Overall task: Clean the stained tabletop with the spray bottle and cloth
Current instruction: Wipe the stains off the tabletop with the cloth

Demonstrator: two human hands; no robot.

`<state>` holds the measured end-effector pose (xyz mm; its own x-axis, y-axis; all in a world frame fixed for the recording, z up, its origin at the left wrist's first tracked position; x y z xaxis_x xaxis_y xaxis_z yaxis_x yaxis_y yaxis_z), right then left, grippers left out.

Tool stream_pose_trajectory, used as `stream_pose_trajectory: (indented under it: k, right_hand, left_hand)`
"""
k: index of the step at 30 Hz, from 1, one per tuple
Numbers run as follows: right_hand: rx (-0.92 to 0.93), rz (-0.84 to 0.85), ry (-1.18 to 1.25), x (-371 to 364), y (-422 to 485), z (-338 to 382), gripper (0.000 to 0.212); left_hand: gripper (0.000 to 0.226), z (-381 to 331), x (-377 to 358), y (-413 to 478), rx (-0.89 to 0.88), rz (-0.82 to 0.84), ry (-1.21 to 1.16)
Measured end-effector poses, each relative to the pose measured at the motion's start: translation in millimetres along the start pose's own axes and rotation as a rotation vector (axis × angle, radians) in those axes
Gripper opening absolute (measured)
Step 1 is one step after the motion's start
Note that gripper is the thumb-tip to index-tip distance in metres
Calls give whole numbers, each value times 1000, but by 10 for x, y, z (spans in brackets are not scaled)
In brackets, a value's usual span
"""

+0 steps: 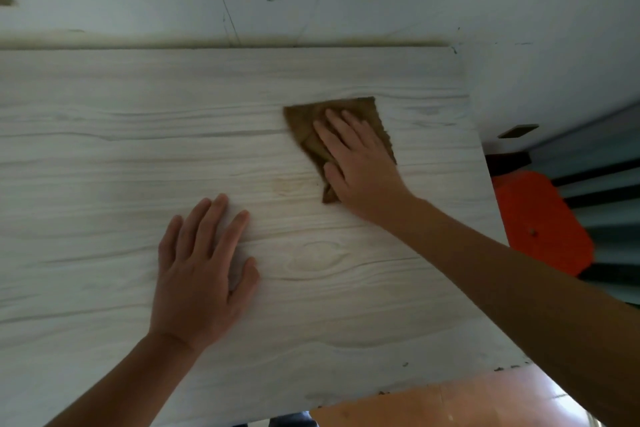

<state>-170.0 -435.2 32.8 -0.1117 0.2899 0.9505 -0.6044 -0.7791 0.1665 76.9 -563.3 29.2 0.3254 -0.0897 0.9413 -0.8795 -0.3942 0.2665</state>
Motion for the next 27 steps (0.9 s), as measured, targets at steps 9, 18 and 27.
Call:
stream_pose_trajectory:
  k: [9,18,27]
  right_hand:
    - [-490,-209,-141,369,479,-1428,63]
    - [-186,-139,-113,84,637,-673,65]
    - [-116,-98,-115,217,659,-930,65]
  left_hand:
    - [63,0,-9,12,-2,-18,-5]
    - [63,7,-10,17,-4,-13,-5]
    - [62,0,-26,16,-14,-19,0]
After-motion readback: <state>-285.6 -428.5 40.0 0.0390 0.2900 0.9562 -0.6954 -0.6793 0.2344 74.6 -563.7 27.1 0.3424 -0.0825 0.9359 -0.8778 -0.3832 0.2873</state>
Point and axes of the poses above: each hand's wrist, its own y-axis towards the middle knuckle, its own x-axis out of the back of the hand, z = x × y, the point moved 3 cm from there along y, towards the middle knuckle, and after that the axes turned 12 degrees about -z, right-handed, at the moved point
